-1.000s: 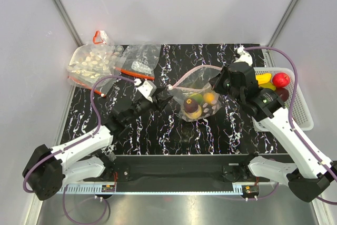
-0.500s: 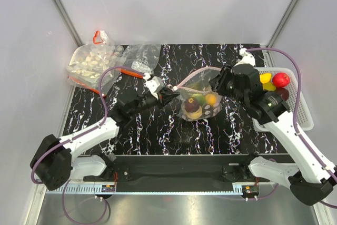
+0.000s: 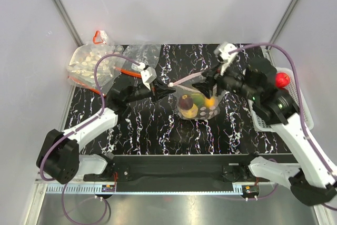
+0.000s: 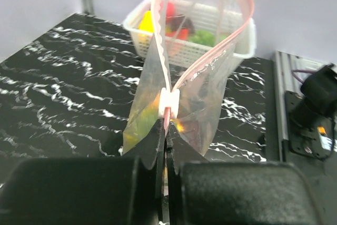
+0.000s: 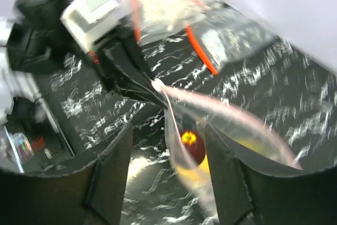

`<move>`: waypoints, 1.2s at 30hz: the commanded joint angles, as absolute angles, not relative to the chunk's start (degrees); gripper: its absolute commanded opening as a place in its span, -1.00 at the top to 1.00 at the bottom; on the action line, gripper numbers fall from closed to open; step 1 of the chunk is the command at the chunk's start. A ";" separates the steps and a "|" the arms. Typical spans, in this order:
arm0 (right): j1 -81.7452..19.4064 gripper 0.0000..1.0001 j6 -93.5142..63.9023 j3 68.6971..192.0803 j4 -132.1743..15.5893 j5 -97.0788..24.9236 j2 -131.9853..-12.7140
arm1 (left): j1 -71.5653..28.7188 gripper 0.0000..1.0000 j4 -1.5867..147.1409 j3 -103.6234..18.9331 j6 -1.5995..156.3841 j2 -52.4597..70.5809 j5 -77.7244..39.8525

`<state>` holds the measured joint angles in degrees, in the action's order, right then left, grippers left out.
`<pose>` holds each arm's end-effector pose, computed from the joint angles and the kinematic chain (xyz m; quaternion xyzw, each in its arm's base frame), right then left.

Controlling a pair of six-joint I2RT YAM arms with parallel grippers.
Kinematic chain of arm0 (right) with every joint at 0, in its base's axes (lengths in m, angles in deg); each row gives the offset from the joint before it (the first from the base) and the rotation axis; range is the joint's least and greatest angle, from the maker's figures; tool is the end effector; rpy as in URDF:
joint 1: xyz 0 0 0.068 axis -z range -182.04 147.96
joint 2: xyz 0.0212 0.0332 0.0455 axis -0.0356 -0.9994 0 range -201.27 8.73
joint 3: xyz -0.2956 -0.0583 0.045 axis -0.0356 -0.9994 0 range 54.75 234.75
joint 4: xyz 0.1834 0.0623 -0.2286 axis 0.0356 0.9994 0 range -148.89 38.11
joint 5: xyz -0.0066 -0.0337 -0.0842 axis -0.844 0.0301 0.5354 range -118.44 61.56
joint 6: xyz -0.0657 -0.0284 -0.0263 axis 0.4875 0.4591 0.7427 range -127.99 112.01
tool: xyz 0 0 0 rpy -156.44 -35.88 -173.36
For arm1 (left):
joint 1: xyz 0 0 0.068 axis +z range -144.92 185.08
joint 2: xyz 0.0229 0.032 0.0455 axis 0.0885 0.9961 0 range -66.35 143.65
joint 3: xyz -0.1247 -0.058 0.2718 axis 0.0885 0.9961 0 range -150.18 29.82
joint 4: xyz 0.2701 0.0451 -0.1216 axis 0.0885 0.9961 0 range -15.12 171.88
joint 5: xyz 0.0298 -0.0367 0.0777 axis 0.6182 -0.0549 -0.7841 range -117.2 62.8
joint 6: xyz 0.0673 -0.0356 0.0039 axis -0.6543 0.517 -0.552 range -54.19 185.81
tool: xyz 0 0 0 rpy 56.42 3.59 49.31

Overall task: Place the food in the zip-top bag and seal the zipper
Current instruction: Zip the zipper food storage bag at the center of the board.

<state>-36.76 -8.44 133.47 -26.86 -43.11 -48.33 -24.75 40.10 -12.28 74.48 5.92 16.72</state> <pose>0.1846 0.1479 0.4990 -0.3026 0.7039 0.2854 0.5758 0.2611 -0.2013 0.3143 0.3856 0.5677 -0.4641 0.5600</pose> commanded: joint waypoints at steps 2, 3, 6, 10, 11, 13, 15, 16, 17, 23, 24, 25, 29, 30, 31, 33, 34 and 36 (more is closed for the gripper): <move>-36.93 -0.29 12.21 143.15 -23.84 -61.73 -60.57 | -23.93 1.00 35.68 -17.02 73.02 7.04 26.75; -36.94 -0.29 13.79 147.52 -21.91 -62.53 -62.70 | -23.75 1.00 35.51 -17.11 73.02 7.22 27.55; -36.94 -0.23 19.33 154.22 -16.18 -64.38 -69.30 | -23.40 1.00 33.93 -16.67 72.58 7.05 29.58; -37.02 -0.21 26.44 160.56 -7.77 -66.40 -76.59 | -23.05 1.00 36.55 -16.93 70.21 6.60 29.49; -37.02 -0.20 27.16 161.44 -6.78 -66.58 -77.31 | -22.96 1.00 37.26 -17.19 69.25 6.60 29.58; -37.02 -0.18 29.09 162.24 -5.46 -67.10 -78.45 | -22.70 1.00 38.40 -17.63 68.54 6.52 29.67; -37.11 -0.19 29.36 161.72 -5.71 -68.68 -79.16 | -22.26 1.00 39.72 -18.16 68.01 6.52 29.76; -37.11 -0.18 29.28 161.54 -6.24 -69.13 -79.07 | -22.17 1.00 39.81 -18.25 68.01 6.52 29.67; -37.28 -0.18 29.36 161.28 -6.33 -69.65 -79.25 | -22.00 1.00 40.51 -18.60 68.18 6.52 29.76; -38.87 -0.18 29.27 160.22 -7.03 -69.04 -80.30 | -21.20 1.00 42.19 -18.96 68.01 6.34 29.84; -39.56 -0.18 29.27 159.96 -7.21 -68.87 -80.48 | -21.12 1.00 42.19 -18.96 68.10 6.34 29.76; -40.09 -0.18 29.19 159.96 -7.64 -68.34 -80.56 | -21.12 1.00 42.27 -18.96 68.18 6.60 29.84; -41.59 -0.18 29.01 160.40 -7.91 -65.27 -82.23 | -21.03 1.00 42.10 -18.96 68.45 6.78 30.11; -41.85 -0.17 28.92 160.83 -7.91 -65.00 -82.41 | -21.03 1.00 42.01 -18.96 68.45 6.78 30.11; -42.20 -0.13 28.84 161.01 -8.00 -64.65 -82.76 | -20.94 1.00 42.10 -18.96 68.45 6.78 30.11; -42.38 -0.03 28.83 161.89 -7.65 -64.21 -83.64 | -21.03 1.00 42.01 -18.87 68.45 6.69 30.11; -42.38 0.02 28.75 161.98 -7.65 -64.21 -83.82 | -20.94 1.00 42.10 -18.87 68.54 6.60 30.11; -42.47 0.14 28.66 162.16 -7.82 -63.77 -84.17 | -20.94 1.00 41.92 -18.78 68.54 6.52 30.37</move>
<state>-41.92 28.24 159.33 -6.88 -65.12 -84.00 -21.21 44.58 -16.22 69.30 7.48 28.44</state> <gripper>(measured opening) 0.457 0.008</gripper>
